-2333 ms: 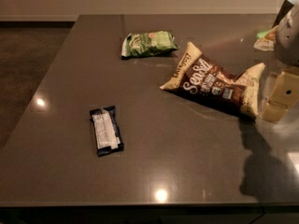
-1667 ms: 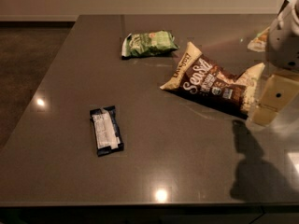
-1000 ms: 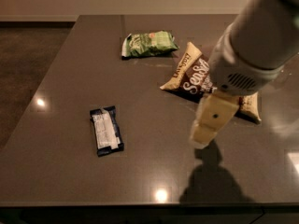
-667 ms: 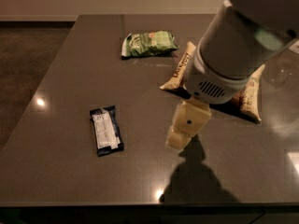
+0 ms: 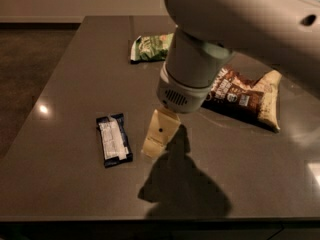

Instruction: Move rxbar blueberry near green jalapeno chip bag

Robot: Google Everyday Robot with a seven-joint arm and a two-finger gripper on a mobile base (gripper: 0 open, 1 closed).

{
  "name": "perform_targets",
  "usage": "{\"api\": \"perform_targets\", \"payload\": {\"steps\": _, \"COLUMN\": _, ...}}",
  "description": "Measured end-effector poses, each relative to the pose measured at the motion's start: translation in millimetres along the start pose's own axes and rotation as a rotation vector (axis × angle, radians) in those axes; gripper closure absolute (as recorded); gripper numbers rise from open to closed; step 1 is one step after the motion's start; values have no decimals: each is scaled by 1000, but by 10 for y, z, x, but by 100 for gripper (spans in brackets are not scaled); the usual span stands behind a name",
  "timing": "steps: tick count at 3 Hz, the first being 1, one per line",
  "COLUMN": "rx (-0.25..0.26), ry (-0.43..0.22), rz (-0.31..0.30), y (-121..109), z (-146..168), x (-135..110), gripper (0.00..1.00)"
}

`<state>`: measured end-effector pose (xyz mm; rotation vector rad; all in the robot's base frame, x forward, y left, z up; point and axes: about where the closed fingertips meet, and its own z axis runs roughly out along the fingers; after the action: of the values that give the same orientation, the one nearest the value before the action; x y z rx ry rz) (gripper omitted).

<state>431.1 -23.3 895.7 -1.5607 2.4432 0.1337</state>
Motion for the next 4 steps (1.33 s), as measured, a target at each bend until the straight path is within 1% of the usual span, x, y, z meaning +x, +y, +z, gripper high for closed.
{"api": "perform_targets", "payload": {"steps": 1, "rx": -12, "ry": 30, "rz": 89, "y": -34, "z": 174, "x": -125, "gripper": 0}}
{"api": "perform_targets", "payload": {"steps": 2, "rx": 32, "ry": 72, "rz": 172, "y": -52, "z": 254, "x": -206, "gripper": 0}}
{"api": "perform_targets", "payload": {"steps": 3, "rx": 98, "ry": 121, "rz": 278, "y": -99, "z": 286, "x": -217, "gripper": 0}}
{"api": "perform_targets", "payload": {"steps": 4, "rx": 108, "ry": 117, "rz": 318, "y": -107, "z": 274, "x": -220, "gripper": 0}}
